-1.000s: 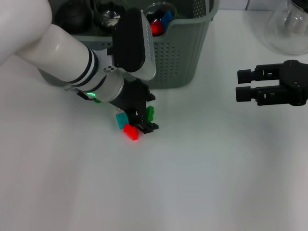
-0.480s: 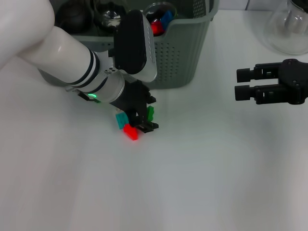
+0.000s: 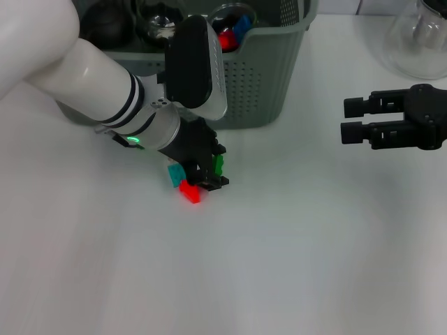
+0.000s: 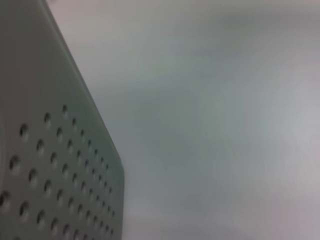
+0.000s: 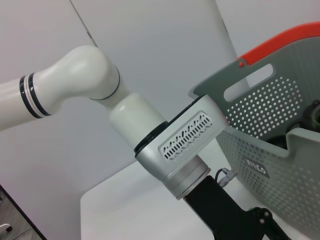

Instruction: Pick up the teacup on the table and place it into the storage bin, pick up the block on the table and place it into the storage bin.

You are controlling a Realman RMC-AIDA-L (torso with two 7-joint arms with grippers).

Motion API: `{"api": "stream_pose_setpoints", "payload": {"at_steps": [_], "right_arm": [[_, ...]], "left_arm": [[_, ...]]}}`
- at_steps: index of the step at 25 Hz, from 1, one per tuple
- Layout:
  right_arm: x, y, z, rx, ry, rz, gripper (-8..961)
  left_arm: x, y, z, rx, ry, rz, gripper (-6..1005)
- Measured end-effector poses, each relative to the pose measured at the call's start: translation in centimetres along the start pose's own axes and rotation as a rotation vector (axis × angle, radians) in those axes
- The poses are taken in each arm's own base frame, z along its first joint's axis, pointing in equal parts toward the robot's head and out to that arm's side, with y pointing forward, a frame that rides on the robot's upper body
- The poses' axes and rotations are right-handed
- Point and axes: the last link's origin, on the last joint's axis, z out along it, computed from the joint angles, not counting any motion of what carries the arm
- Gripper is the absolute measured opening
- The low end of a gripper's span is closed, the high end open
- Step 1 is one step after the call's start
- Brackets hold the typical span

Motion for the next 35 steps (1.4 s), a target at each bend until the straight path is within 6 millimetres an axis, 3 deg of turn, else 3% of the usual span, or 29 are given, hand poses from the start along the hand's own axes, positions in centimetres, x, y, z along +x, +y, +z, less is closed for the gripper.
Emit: {"api": "stream_pose_setpoints", "payload": {"at_steps": [9,14,21,25,29,32,35], "right_arm": [[-0.1,0.0,0.0,-0.001,-0.001,-0.003,705],[0.0,0.0,-0.1,-0.001,-0.001,-0.001,705],[0.0,0.1,-0.5,-0.001,-0.001,-0.001,705],[0.1,0.1,-0.5,-0.002,0.002,0.007,705],[0.2,0.1,-0.6,-0.001,0.002,0.016,705],[0.3,0.0,-0.6,-0.005,-0.006,0.028,705],[0.1,-0.1,-0.5,-0.003,-0.012,0.036,705]], "left_arm": [[0.1,-0.1,-0.2,0.002,0.0,-0.001,510],[0.5,-0.2,-1.4,-0.003,0.035,-0.045,425],[0.0,0.4,-7.7,-0.135,0.338,-0.321,424],[-1.5,-0.1,-13.1,-0.194,0.638,-0.531,425],[-2.0,-2.0,-17.9,-0.18,0.862,-0.619,427],[-1.5,-4.8,-19.1,-0.081,0.861,-0.666,428],[-1.3,-8.5,-18.4,0.097,0.74,-0.75,429]]}}
